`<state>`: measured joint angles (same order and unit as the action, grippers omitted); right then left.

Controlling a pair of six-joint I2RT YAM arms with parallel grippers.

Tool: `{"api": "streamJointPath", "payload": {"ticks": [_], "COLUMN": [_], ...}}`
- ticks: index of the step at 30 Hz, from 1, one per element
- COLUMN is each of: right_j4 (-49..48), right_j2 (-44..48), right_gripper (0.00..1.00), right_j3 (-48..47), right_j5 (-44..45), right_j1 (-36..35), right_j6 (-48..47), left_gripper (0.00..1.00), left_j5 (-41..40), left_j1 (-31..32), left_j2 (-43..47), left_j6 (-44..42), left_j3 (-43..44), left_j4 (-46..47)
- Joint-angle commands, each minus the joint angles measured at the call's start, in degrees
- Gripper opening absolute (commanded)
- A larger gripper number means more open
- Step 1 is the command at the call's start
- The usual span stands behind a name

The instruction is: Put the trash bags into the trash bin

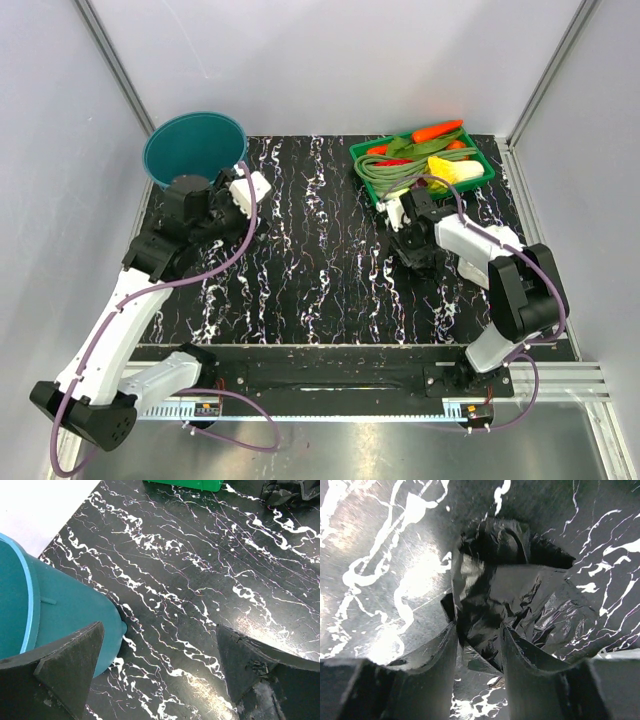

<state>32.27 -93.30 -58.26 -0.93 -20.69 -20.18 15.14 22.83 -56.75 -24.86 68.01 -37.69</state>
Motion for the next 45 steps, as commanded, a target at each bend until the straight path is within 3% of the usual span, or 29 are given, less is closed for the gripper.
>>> {"api": "streamJointPath", "payload": {"ticks": [1, 8, 11, 22, 24, 28, 33, 36, 38, 45], "right_j4": [3.93, 7.37, 6.14, 1.57, 0.78, 1.04, 6.03, 10.52, 11.93, 12.82], "right_j2": [3.55, 3.13, 2.86, -4.60, -6.36, -7.52, -5.59, -4.09, -3.65, -6.01], "right_gripper": [0.45, 0.37, 0.51, 0.54, 0.50, 0.28, 0.10, 0.05, 0.05, 0.09], "right_j3": [-5.80, -9.06, -7.67, -5.90, -6.16, -7.39, -12.30, -16.26, -19.25, -23.38], "right_j5": [-4.51, -7.43, -4.44, -0.13, 0.49, -0.65, -9.67, -21.09, -24.11, -21.31], "right_j1": [-0.41, -1.02, -1.02, -1.02, -1.02, -1.02, -1.28, -1.72, -2.69, -7.52], "right_j6": [3.65, 5.60, 4.10, 1.91, 1.90, 2.52, 5.85, 8.49, 9.90, 10.43], "left_gripper": [0.99, 0.99, 0.99, 0.99, 0.99, 0.99, 0.99, 0.99, 0.99, 0.99], "left_j5": [-0.72, -0.99, -1.25, -1.95, -2.13, -2.57, -3.44, -4.15, -4.33, -4.59], "left_j1": [0.55, 0.64, 0.73, 0.73, 0.73, 0.73, 0.73, 0.81, 0.73, 0.81], "left_j2": [-0.11, -0.55, -0.55, -0.03, 0.15, 0.50, 0.94, 0.94, 0.59, -1.25], "left_j6": [-1.24, -1.68, -1.51, -1.94, -1.94, -2.21, -2.47, -2.03, -2.03, -1.33], "left_j3": [-0.68, -1.47, -1.82, -2.88, -3.23, -3.58, -3.58, -3.67, -3.67, -2.79], "left_j4": [2.36, 2.97, 3.15, 3.24, 3.33, 3.33, 3.50, 4.38, 4.73, 4.73]}}
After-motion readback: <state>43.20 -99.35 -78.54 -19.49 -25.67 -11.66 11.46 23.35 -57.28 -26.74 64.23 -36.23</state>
